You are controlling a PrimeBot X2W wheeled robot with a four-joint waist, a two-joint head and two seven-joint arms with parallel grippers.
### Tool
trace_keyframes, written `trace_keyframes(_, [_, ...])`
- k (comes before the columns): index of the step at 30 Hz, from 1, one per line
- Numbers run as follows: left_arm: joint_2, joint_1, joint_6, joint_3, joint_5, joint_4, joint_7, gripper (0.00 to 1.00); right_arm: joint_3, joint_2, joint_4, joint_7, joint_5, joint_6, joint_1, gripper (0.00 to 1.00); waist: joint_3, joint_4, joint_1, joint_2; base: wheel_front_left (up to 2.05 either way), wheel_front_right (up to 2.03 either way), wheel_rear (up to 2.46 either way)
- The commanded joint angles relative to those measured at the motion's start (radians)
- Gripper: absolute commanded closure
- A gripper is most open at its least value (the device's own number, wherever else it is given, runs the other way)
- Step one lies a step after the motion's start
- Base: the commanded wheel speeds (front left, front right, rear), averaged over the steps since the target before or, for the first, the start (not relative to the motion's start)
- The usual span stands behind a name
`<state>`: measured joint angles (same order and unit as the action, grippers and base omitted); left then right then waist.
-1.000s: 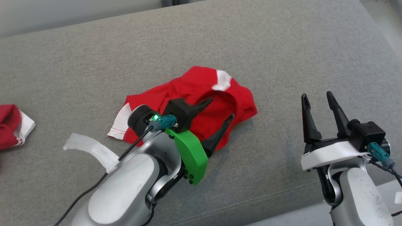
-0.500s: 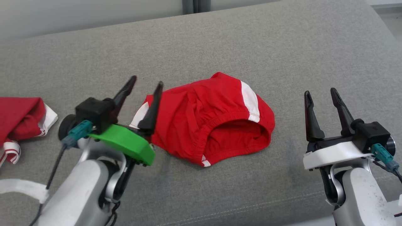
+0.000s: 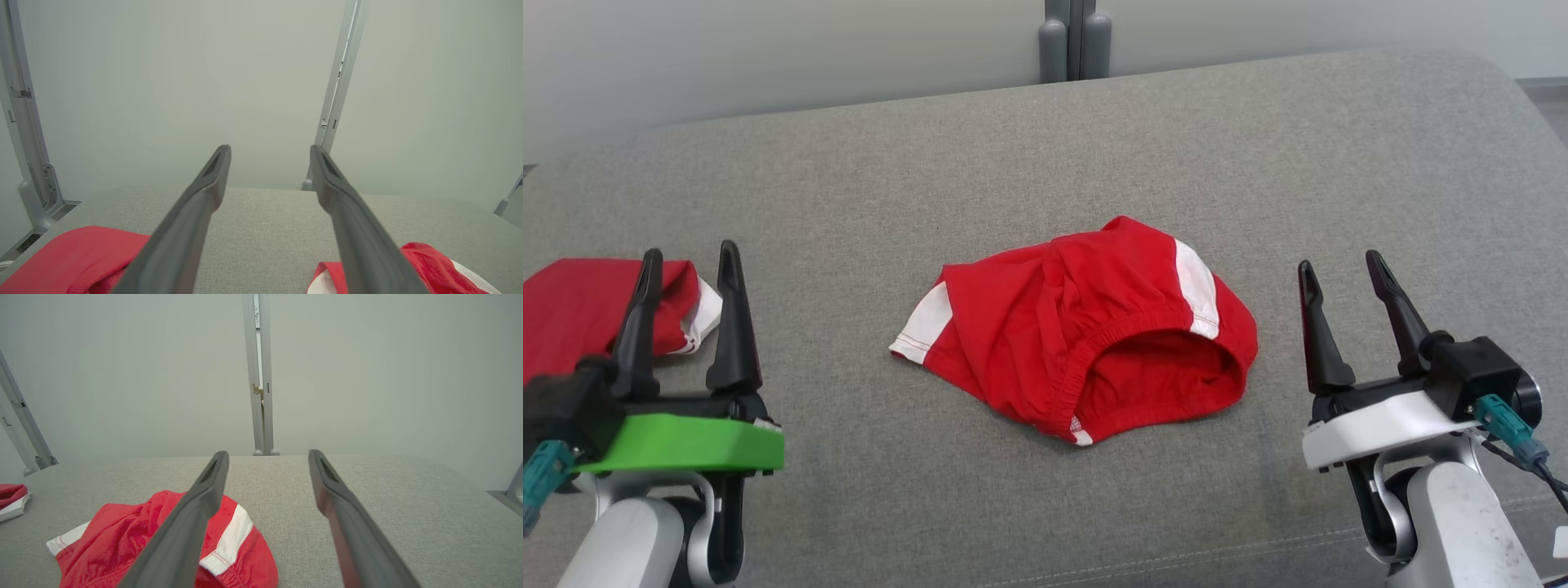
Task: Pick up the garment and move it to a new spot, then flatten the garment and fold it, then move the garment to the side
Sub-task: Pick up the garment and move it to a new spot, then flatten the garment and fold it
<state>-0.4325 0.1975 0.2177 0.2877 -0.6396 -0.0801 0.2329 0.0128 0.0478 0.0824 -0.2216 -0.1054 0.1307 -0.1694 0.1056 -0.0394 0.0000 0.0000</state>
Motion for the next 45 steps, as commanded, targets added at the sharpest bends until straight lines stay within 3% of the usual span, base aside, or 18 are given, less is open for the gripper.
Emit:
trace_keyframes(1, [-0.011,-0.025,0.005,-0.008,0.007,-0.001,0.008,0.00,0.002,0.003,-0.002,0.004,-0.001,0.000,0.017,0.00,-0.015,0.003,0.0000,0.0000,0.00,0.00,0.00])
trace_keyframes(7, [-0.018,-0.127,0.010,-0.016,0.048,0.013,0.026,0.00,0.012,0.003,0.004,0.024,-0.008,0.000,0.068,0.00,-0.052,0.000,0.0000,0.0000,0.00,0.00,0.00])
trace_keyframes(16, [-0.031,-0.225,0.052,-0.009,0.115,0.013,0.032,0.00,-0.012,0.002,-0.018,0.055,-0.014,0.000,0.152,0.00,-0.106,-0.001,0.0000,0.0000,0.00,0.00,0.00])
trace_keyframes(33, [-0.008,-0.200,-0.001,-0.013,0.086,0.045,0.032,0.00,0.011,0.002,-0.029,0.069,-0.022,0.000,0.167,0.00,-0.109,0.004,0.0000,0.0000,0.00,0.00,0.00])
trace_keyframes(38, [0.000,-0.189,-0.012,-0.006,0.093,0.054,0.033,0.00,0.048,0.012,-0.028,0.083,-0.002,0.000,0.168,0.00,-0.104,0.037,0.0000,0.0000,0.00,0.00,0.00])
trace_keyframes(45, [0.032,-0.147,-0.020,0.031,0.108,0.070,0.028,0.00,0.170,0.053,0.009,0.125,0.023,0.000,0.161,0.00,-0.072,0.134,0.0000,0.0000,0.00,0.00,0.00])
